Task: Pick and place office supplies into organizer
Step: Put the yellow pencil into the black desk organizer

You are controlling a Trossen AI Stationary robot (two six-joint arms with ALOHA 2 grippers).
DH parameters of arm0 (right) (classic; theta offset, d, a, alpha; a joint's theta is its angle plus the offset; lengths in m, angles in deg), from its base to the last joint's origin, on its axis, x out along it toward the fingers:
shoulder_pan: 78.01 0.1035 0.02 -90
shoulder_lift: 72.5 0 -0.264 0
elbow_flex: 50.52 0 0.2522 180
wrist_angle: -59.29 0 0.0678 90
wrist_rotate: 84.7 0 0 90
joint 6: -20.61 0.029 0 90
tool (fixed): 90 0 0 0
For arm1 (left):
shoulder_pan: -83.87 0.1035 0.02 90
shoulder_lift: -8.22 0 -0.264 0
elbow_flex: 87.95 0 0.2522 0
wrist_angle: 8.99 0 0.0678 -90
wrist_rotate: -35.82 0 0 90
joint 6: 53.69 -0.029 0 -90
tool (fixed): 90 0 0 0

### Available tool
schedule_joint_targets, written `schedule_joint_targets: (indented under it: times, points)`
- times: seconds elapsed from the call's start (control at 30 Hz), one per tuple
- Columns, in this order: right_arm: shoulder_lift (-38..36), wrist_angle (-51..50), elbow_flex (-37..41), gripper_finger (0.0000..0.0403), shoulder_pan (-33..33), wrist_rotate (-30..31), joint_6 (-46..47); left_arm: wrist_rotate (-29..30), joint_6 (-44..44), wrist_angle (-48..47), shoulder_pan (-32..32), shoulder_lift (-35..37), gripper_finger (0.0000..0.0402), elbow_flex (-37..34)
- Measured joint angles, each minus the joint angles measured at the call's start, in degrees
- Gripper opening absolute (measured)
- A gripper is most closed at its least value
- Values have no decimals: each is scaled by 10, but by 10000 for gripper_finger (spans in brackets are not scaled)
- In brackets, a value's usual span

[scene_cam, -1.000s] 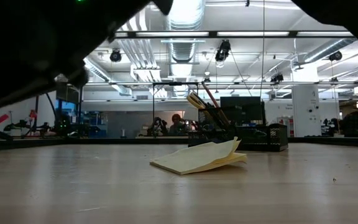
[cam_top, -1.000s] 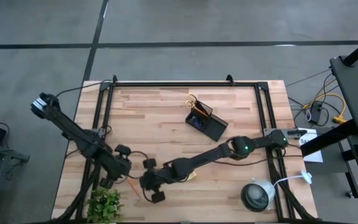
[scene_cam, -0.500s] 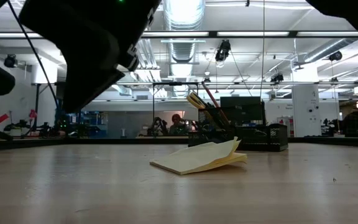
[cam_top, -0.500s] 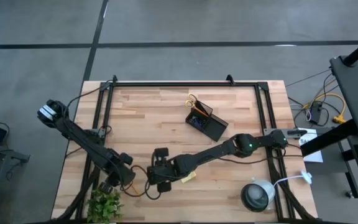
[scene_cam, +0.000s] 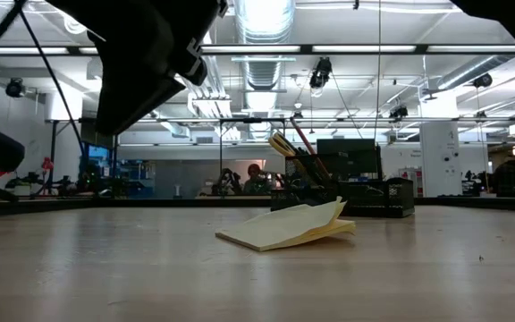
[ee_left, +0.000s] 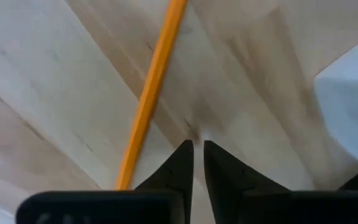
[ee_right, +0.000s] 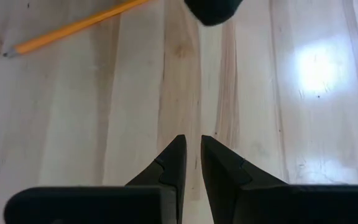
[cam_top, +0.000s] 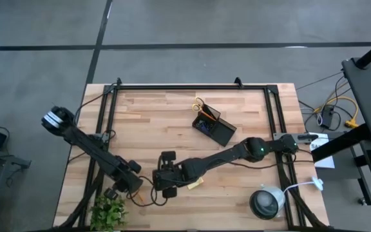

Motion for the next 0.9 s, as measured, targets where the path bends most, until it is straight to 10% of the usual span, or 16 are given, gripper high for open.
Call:
schedule_joint_targets:
  times: [0.33,0.67,0.9]
  points:
    - [-1,-10,0,38,0,3,18,26,-108,22,40,-29,14,-3]
    - [-25,-89,0,38,30,188,80,426,-73,114,87,51,15,-16]
    - [-36,-211,0,38,45,111,308,305,-46,42,92,116,15,-16]
